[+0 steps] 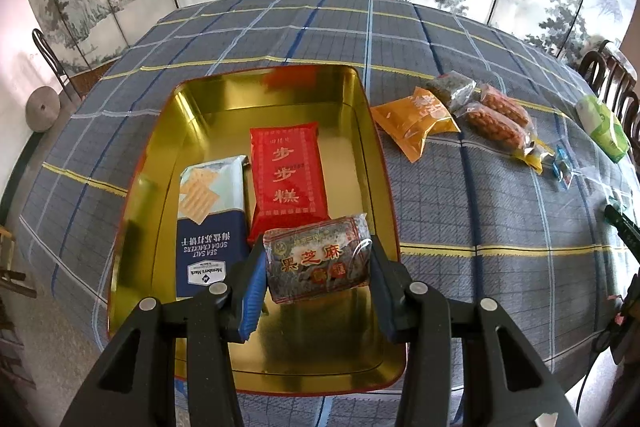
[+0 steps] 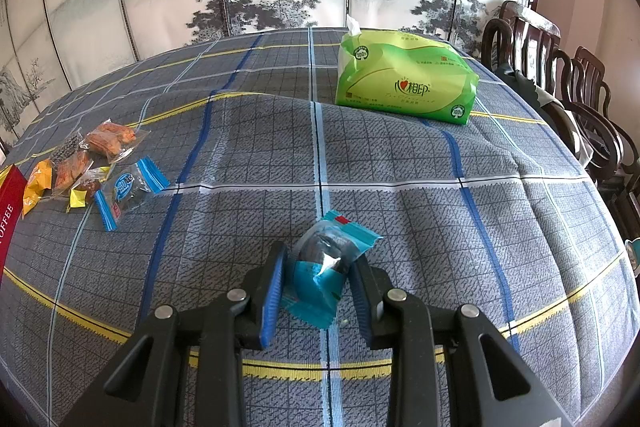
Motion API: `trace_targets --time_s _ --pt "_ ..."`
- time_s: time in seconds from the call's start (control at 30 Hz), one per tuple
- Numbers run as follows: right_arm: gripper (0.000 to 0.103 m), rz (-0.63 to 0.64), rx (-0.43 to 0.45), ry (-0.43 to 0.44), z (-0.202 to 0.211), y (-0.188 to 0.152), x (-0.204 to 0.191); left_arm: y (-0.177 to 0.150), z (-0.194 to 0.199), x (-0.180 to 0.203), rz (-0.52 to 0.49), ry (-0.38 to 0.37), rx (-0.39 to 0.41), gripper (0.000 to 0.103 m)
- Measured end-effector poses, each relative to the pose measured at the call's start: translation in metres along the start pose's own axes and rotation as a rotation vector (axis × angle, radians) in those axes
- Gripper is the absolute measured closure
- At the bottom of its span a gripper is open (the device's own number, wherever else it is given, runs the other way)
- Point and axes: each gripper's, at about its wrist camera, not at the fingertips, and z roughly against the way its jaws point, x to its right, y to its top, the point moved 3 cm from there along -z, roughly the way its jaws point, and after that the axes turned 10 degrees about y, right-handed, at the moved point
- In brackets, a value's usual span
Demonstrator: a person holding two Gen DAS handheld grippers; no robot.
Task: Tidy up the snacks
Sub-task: 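Carry the pastry box into the gold tray beside the red pack and open the left tool, then carry the teal candy packet into the gold tray and open the right tool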
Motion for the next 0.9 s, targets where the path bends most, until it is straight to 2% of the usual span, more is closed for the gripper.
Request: trace_targets --time_s 0.33,0.4,0.47,0.57,0.9 --pt "0.072 0.0 0.0 0.0 0.0 0.0 0.0 -0.001 -0.005 -0.005 0.016 0.003 -0.017 0.058" --pt "0.072 0.0 0.0 0.0 0.0 0.0 0.0 -0.001 -0.003 -0.005 0.01 0.008 -0.009 0.053" --pt "0.072 0.0 0.0 -0.001 0.0 0.0 0.0 0.0 0.001 -0.005 0.006 0.025 0.017 0.039" --pt "0.072 0.0 0.0 -0.001 0.0 0.0 0.0 0.001 0.009 -0.006 0.002 0.04 0.056 0.033" --pt "0.072 0.006 0.003 -0.006 0.001 0.001 0.0 0.001 0.017 -0.011 -0.014 0.064 0.078 0.032"
